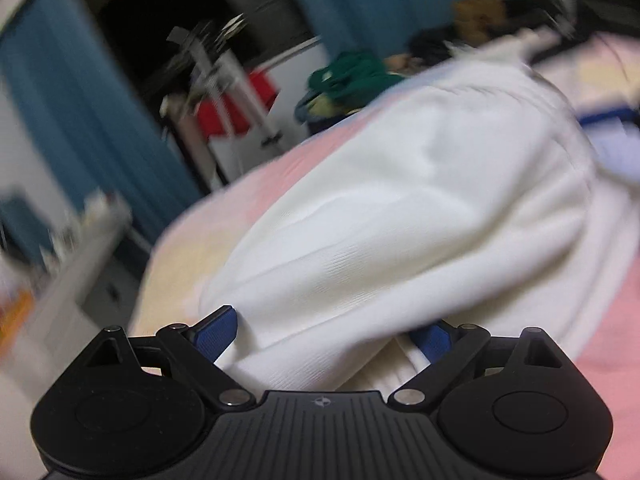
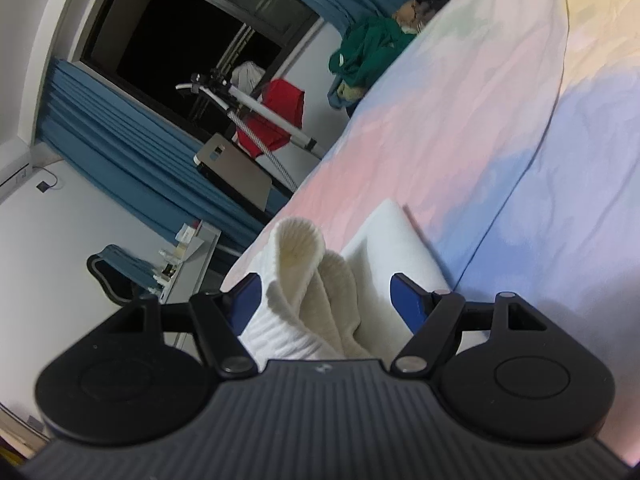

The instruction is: Fold clothes

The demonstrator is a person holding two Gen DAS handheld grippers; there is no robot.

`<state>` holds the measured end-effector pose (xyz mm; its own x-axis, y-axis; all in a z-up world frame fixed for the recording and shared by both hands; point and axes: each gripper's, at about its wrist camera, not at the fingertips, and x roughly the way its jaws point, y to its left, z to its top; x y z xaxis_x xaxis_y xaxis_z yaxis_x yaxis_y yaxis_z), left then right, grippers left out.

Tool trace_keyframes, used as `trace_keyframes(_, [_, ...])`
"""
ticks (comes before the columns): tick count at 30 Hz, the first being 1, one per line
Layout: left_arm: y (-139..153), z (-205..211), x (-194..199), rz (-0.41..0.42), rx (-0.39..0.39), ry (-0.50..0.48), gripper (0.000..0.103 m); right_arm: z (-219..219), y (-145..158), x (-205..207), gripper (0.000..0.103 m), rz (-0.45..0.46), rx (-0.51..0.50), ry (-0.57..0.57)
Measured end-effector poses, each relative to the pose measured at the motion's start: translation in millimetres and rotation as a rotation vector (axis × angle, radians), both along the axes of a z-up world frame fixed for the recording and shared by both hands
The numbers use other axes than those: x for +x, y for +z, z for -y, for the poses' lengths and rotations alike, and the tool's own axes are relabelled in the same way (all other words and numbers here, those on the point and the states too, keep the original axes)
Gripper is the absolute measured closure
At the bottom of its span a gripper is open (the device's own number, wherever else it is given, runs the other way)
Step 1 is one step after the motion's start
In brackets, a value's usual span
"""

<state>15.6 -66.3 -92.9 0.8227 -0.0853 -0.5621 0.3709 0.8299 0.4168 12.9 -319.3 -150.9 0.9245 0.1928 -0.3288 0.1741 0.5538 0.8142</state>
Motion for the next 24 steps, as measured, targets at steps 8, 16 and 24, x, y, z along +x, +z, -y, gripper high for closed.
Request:
trace_keyframes(8, [16, -36, 18, -0.051, -0.087, 0.118, 0.009, -4, -14, 7, 0.027, -0.032, 0.09, 0.041])
trace_keyframes(16, [2, -31, 14, -0.047, -0.004, 0.141, 0.009, -30, -7, 28, 0.016, -0.04, -0.078, 0.198])
trace_keyframes(24, [-1, -29, 7, 0.012, -0.01, 0.123, 0.009, -61, 2, 43, 0.054, -0.073, -0.351, 0.247])
